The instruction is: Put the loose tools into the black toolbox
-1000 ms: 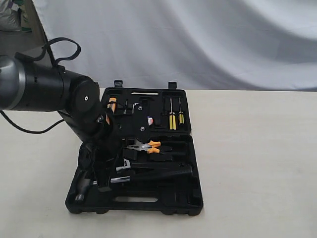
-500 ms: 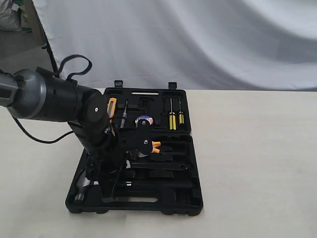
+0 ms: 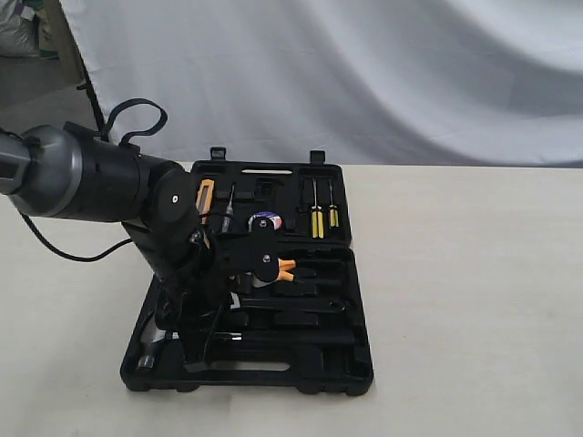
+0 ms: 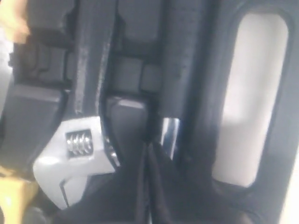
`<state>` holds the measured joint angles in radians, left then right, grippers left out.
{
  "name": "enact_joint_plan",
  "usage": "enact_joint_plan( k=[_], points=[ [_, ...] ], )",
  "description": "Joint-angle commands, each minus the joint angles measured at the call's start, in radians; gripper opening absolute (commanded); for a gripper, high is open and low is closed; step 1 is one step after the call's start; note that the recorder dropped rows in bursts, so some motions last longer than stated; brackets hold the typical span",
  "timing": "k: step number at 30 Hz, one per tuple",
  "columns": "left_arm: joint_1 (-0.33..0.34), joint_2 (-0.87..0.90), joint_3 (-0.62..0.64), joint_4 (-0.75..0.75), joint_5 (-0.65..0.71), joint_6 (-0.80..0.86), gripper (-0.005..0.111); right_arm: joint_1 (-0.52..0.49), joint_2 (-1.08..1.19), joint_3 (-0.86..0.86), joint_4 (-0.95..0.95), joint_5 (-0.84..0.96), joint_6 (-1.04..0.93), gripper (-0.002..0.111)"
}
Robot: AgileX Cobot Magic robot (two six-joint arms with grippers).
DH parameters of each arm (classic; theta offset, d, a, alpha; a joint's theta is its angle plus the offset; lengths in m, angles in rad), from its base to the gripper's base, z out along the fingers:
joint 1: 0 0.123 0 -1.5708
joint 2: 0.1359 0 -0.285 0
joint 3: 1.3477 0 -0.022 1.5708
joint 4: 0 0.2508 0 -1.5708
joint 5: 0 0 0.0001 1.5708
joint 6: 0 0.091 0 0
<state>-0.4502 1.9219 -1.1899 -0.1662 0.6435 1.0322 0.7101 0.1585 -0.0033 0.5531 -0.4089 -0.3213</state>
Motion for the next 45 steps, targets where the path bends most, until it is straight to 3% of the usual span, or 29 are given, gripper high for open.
enact_joint_plan(
  k=[1, 14, 23, 28, 36, 41, 45],
  points=[
    [-0.002, -0.085, 0.007, -0.003, 0.011, -0.013, 0.001, -0.003, -0.007, 0.003, -0.013, -0.001, -0.004, 0.000],
    [0.000, -0.088, 0.007, -0.018, 0.011, -0.030, 0.001, -0.003, -0.007, 0.003, -0.013, -0.001, -0.004, 0.000],
    [0.000, 0.041, 0.007, -0.245, -0.021, 0.190, 0.001, -0.003, -0.007, 0.003, -0.013, -0.001, -0.004, 0.000],
    [0.000, 0.095, 0.007, -0.256, -0.024, 0.201, 0.001, -0.003, -0.007, 0.003, -0.013, -0.001, -0.004, 0.000],
    [0.002, -0.004, 0.007, -0.253, -0.024, 0.186, 0.001, -0.003, -0.007, 0.003, -0.013, -0.001, -0.004, 0.000],
    [0.061, -0.110, 0.009, -0.250, -0.018, 0.112, 0.001, -0.003, -0.007, 0.003, -0.013, -0.001, -0.013, 0.000],
    [0.161, -0.144, 0.031, -0.250, -0.013, 0.067, 0.001, -0.003, -0.007, 0.003, -0.013, -0.001, -0.013, 0.000]
  ],
)
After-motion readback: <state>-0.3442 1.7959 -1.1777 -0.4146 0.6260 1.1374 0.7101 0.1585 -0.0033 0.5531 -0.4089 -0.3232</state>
